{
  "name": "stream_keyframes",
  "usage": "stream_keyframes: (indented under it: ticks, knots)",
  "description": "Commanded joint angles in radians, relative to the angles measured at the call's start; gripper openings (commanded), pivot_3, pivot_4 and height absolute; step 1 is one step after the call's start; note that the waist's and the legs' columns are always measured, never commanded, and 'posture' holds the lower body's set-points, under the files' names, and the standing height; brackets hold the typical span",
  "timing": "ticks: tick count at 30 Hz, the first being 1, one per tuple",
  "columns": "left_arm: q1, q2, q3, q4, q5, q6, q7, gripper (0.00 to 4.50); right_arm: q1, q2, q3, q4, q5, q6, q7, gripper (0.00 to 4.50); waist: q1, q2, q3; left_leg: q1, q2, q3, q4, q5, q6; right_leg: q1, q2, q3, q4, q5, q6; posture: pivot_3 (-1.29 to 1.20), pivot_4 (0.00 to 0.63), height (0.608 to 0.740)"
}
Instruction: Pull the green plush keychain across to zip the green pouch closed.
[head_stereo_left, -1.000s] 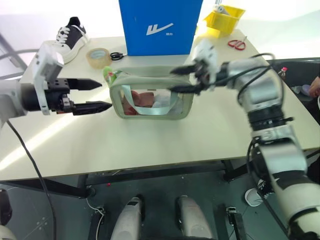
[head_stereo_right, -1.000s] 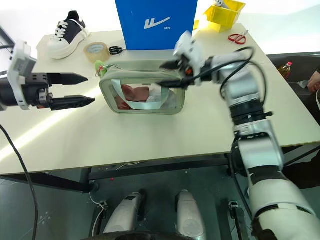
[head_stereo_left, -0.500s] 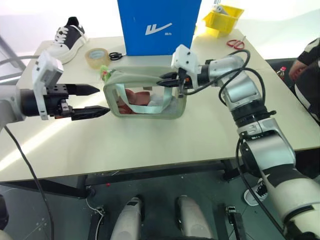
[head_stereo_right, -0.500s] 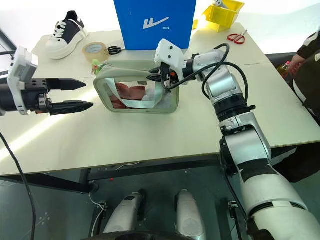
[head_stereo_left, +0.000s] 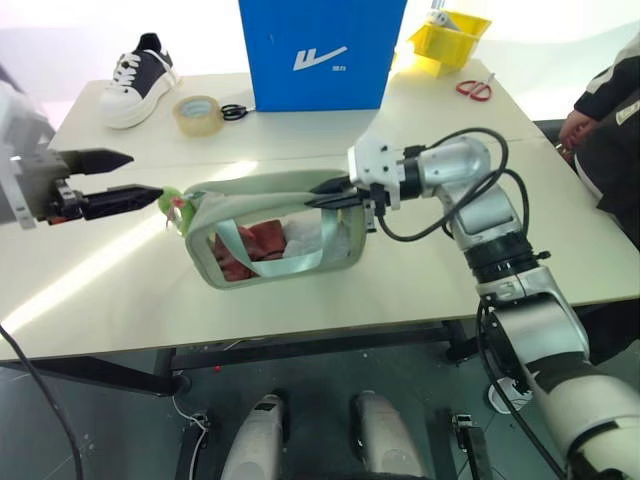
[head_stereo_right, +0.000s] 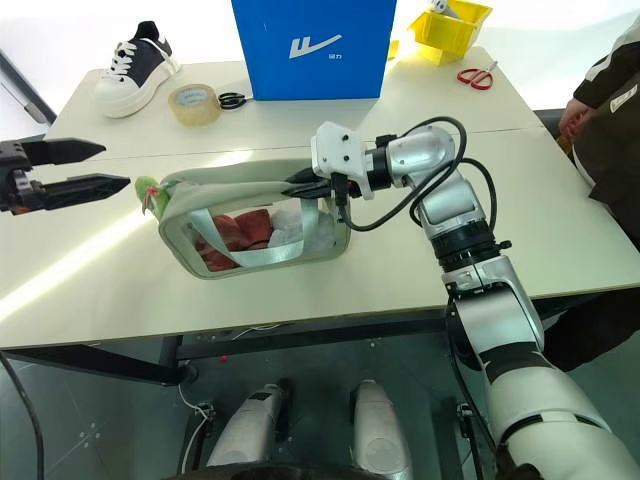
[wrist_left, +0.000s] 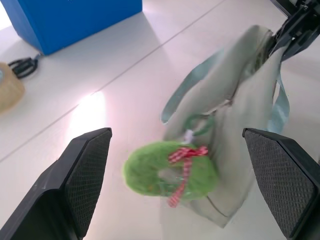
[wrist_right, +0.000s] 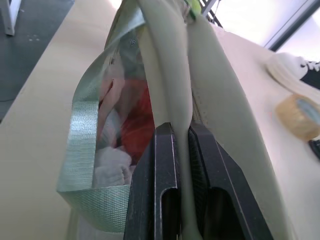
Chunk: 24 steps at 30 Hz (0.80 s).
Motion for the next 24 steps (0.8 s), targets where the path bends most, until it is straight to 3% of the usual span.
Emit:
stream_keyframes:
  ticks: [1,7,10,14,17,20,24]
  knots:
    - [-0.009,0.021,0.037,0.007,0.000,-0.009,-0.006,4.50,0.018,-0.034,0.005,-0.085,0.003,0.045,0.016,0.08,0.000,0.000,0.000,0.000,0.000,0.000,0.000,0.000,0.000,0.000,0.000,0.000,0.000,0.000,0.000,0.00,0.150,0.740]
    - [0.051,0.053,0.050,-0.038,-0.018,0.033,-0.049,4.50,0.034,-0.045,-0.008,-0.167,0.024,0.140,-0.005,0.08,0.000,0.000,0.000,0.000,0.000,0.000,0.000,0.000,0.000,0.000,0.000,0.000,0.000,0.000,0.000,0.00,0.150,0.740]
    - [0.121,0.039,0.001,-0.063,0.062,-0.060,-0.039,4.50,0.040,-0.044,-0.009,-0.187,0.023,0.159,-0.018,0.08,0.000,0.000,0.000,0.000,0.000,0.000,0.000,0.000,0.000,0.000,0.000,0.000,0.000,0.000,0.000,0.00,0.150,0.740]
    - [0.127,-0.011,-0.110,-0.008,0.215,-0.234,0.019,4.50,0.035,-0.042,-0.015,-0.216,0.037,0.200,-0.029,0.08,0.006,0.000,0.000,0.000,0.000,0.000,0.000,0.000,0.000,0.000,0.000,0.000,0.000,0.000,0.000,0.00,0.150,0.740]
    - [0.073,-0.058,-0.147,0.045,0.241,-0.272,0.036,4.50,0.038,-0.043,-0.017,-0.226,0.039,0.217,-0.035,0.08,0.009,0.000,0.000,0.000,0.000,0.000,0.000,0.000,0.000,0.000,0.000,0.000,0.000,0.000,0.000,0.00,0.150,0.740]
    - [0.025,-0.092,-0.174,0.096,0.257,-0.289,0.030,3.66,0.036,-0.044,-0.018,-0.230,0.040,0.226,-0.039,0.00,0.009,-0.001,0.000,0.000,0.000,0.000,0.000,0.000,0.000,0.000,0.000,0.000,0.000,0.000,0.000,0.00,0.150,0.740]
    - [-0.043,-0.146,-0.192,0.168,0.276,-0.309,0.052,1.70,0.036,-0.044,-0.018,-0.242,0.045,0.243,-0.046,0.00,0.009,-0.001,-0.001,0.000,0.000,0.000,0.000,0.000,0.000,0.000,0.000,0.000,0.000,0.000,0.000,0.00,0.150,0.740]
